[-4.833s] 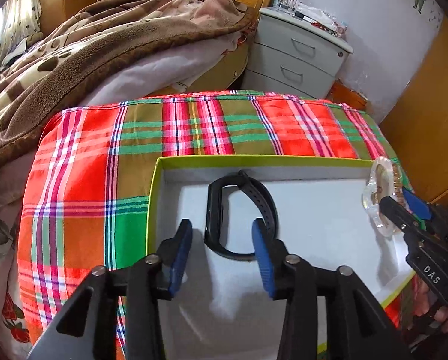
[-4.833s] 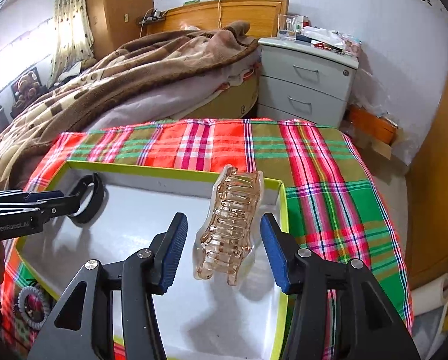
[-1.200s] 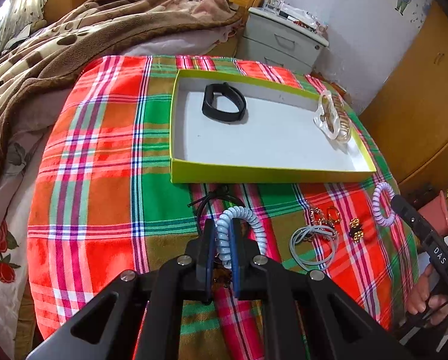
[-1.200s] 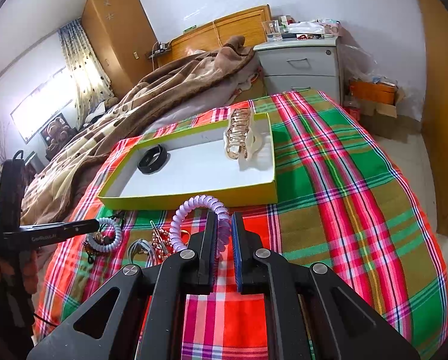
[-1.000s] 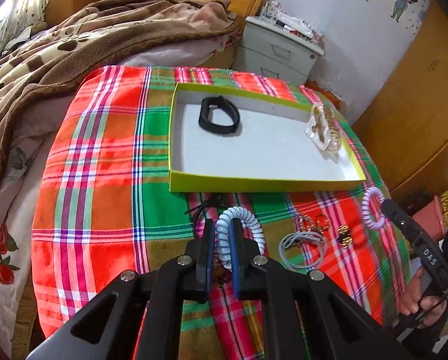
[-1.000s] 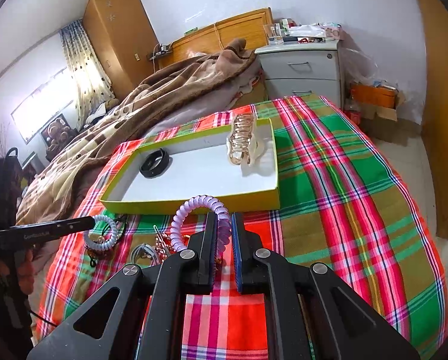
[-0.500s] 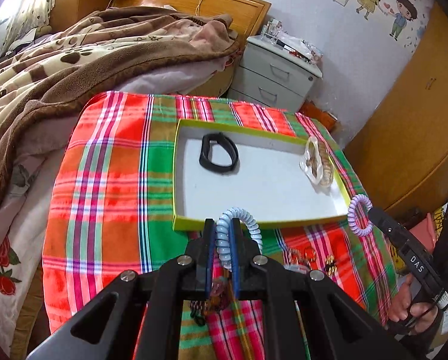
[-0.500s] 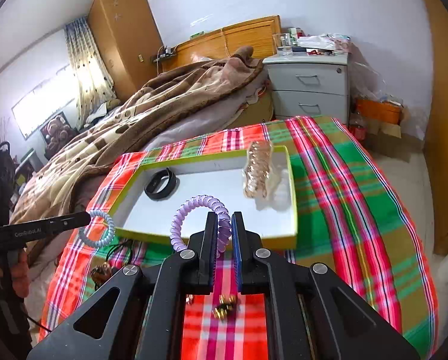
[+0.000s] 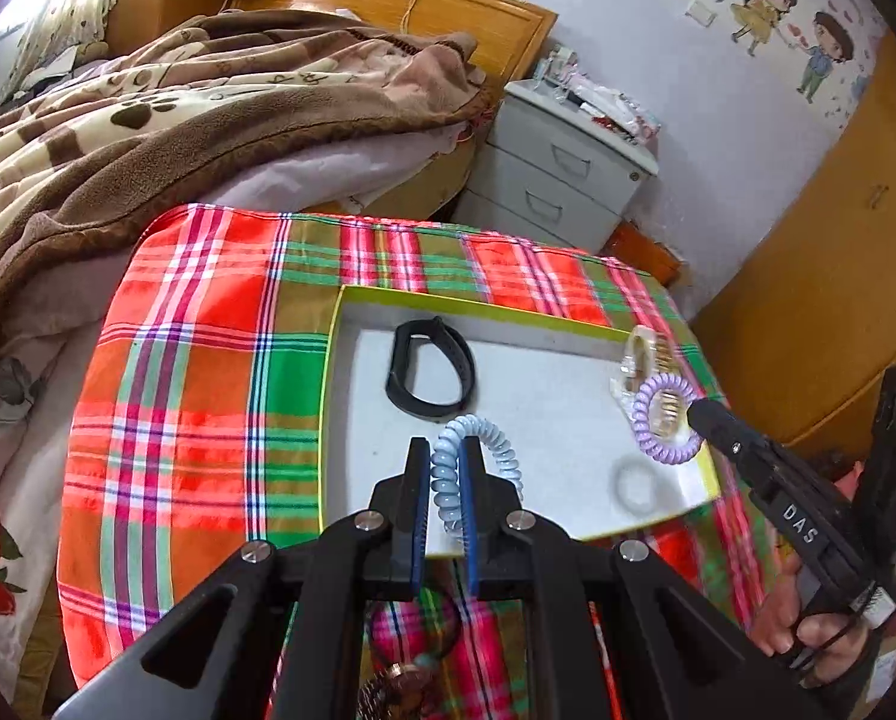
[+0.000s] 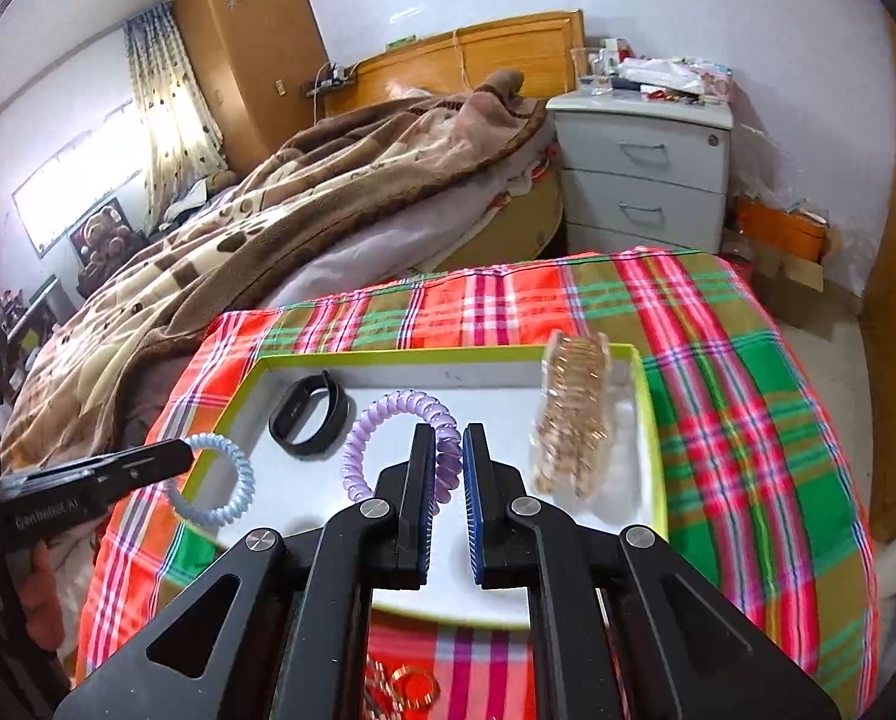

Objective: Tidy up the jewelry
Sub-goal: 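Carry both coil ties into the box lid and release them from both grippers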

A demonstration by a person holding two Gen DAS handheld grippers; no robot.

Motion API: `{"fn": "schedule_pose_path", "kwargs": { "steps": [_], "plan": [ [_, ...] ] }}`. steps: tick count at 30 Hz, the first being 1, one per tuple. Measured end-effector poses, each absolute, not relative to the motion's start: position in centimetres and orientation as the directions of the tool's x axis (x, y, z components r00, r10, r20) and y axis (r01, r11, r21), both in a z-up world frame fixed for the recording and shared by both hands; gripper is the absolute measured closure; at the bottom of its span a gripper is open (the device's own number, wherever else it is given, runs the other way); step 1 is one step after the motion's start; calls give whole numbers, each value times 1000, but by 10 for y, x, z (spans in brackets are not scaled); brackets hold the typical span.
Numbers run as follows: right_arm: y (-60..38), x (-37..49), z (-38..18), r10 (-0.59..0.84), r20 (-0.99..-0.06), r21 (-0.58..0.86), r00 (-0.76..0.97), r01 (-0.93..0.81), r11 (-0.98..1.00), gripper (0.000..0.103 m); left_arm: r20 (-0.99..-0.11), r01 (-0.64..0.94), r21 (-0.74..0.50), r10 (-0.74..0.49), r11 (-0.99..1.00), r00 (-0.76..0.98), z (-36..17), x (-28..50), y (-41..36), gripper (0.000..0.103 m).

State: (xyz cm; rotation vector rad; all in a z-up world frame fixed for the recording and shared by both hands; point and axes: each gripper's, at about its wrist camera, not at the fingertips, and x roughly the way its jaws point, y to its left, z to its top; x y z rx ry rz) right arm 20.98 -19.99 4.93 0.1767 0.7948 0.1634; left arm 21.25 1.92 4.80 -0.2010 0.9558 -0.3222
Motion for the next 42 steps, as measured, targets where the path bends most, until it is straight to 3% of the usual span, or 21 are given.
{"fn": "schedule_pose_path", "kwargs": {
  "steps": [20, 36, 42],
  "plan": [
    [-168, 281, 7, 189, -802, 170, 566, -87, 982, 94, -827, 127, -246, -276, 961, 490, 5, 256, 15, 93],
    [-167, 292, -4, 176, -824, 163, 539, -72, 984, 93, -847, 103, -234, -255, 967, 467, -3, 259, 16, 92],
    [-166, 293, -3, 177, -821, 167, 543, -68, 984, 90, -842, 106, -251, -271, 962, 466, -1, 260, 15, 84]
  ]
}}
